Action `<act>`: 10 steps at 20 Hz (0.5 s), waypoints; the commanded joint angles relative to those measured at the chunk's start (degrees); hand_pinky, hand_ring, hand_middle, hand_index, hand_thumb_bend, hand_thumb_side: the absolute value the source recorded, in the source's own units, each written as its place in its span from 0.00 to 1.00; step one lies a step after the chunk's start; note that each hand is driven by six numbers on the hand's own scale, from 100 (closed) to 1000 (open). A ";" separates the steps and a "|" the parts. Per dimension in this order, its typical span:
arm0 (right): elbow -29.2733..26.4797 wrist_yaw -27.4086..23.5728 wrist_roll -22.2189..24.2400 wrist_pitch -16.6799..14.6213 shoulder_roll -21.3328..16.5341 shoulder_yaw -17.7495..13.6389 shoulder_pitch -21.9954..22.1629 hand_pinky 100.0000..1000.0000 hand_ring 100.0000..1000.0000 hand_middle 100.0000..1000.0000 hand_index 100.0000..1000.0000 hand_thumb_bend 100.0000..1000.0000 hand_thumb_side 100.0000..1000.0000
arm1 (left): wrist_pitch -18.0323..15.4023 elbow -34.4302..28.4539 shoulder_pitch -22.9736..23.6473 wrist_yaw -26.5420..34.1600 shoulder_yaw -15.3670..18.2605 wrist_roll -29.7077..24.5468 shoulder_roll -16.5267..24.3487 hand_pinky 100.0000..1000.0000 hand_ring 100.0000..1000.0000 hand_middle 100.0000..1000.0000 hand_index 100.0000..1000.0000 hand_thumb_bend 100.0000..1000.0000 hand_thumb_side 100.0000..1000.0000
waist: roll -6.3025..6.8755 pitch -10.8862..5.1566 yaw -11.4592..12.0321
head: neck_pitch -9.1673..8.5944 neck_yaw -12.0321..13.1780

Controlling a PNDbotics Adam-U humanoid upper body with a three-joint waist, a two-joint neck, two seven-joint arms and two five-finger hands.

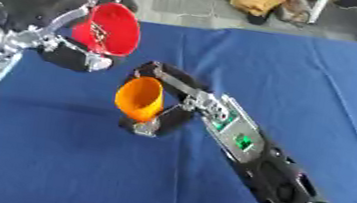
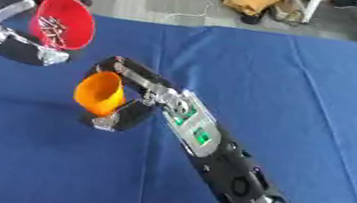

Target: Pour the contents of one cup into another cup.

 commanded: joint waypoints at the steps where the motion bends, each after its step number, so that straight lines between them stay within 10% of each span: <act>1: -0.46 -0.60 0.02 0.16 -0.31 -0.48 -1.04 0.21 0.33 0.36 0.54 0.08 0.05 | -0.92 -1.38 -0.89 -2.05 0.24 0.52 1.54 0.00 0.17 0.32 0.73 0.42 0.00 | 0.22 -1.18 0.06 | 0.28 -0.22; 10: -0.18 -0.82 0.20 0.34 -0.20 -0.53 -0.90 0.21 0.33 0.36 0.54 0.08 0.05 | -2.86 -2.12 -0.51 -6.37 -0.34 1.45 1.81 0.00 0.19 0.33 0.73 0.43 0.00 | 0.11 -1.16 -0.07 | 0.26 -0.32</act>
